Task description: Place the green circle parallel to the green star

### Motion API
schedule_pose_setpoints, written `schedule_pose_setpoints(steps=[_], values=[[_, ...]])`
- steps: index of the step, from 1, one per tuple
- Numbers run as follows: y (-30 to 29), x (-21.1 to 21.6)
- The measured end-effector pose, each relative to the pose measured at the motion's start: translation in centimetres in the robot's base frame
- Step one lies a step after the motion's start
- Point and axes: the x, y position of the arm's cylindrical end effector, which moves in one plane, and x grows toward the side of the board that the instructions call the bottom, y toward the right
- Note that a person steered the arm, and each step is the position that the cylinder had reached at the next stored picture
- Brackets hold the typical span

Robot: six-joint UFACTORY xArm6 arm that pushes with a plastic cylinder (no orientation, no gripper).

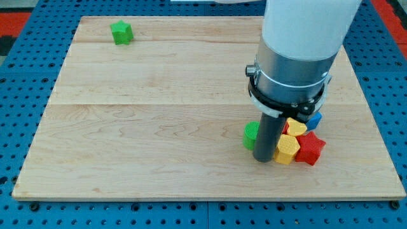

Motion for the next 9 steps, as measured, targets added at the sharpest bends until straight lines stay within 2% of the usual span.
schedule_pose_setpoints(steps=[1,2,5,6,7,9], values=[[-0.2,-4.5],[-5.0,-7.7],[-13.9,-22.3],[-16.6,-24.8],[-16.1,-24.8],[-9.8,-24.7]])
